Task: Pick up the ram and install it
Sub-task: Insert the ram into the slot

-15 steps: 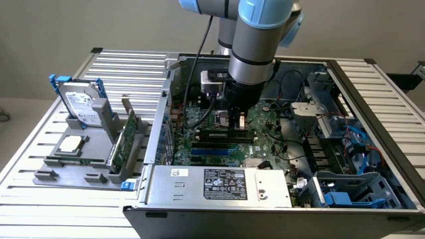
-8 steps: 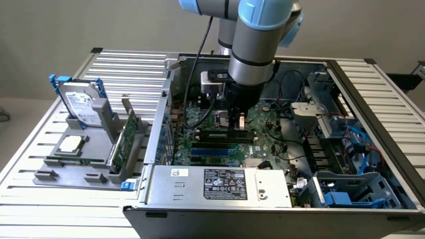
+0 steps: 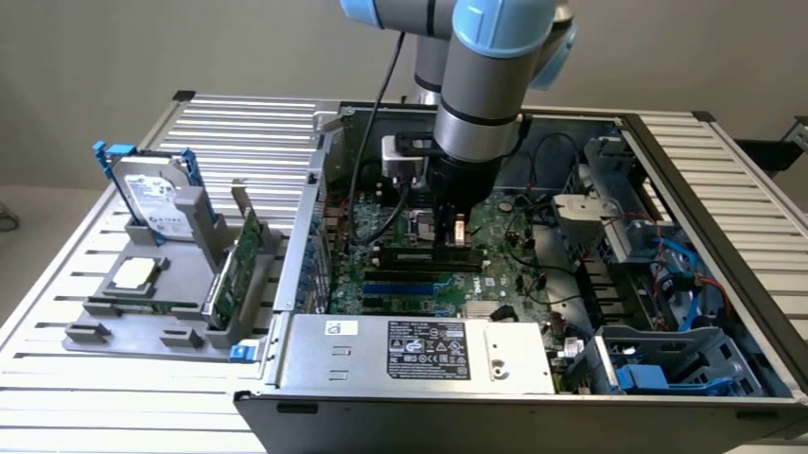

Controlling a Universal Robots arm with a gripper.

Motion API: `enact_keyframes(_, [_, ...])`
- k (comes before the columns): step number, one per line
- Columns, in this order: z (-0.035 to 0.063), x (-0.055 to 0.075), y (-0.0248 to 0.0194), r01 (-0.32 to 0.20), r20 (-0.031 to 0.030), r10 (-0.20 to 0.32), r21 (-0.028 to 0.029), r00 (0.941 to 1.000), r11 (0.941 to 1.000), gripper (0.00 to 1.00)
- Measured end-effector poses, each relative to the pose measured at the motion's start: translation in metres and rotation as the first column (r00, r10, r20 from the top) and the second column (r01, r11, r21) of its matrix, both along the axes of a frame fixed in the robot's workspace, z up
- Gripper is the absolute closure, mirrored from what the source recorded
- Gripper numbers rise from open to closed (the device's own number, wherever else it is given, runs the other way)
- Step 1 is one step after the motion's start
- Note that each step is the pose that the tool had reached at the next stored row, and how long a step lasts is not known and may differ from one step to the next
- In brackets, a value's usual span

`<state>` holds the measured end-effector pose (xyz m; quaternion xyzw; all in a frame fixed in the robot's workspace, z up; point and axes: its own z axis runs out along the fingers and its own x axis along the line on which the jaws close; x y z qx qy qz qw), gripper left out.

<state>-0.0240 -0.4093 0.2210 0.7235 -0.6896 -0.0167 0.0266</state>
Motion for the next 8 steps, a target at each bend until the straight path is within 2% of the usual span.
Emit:
enact_keyframes(5, [-0.0023,0.0000,0.0002,0.000,0.0000,0.000,-0.0010,1.0000,1.0000,0.86])
enact_keyframes(8, [-0.0033,0.0000,0.0003,0.000,-0.0001,0.000,-0.0057,1.0000,1.0000,0.86])
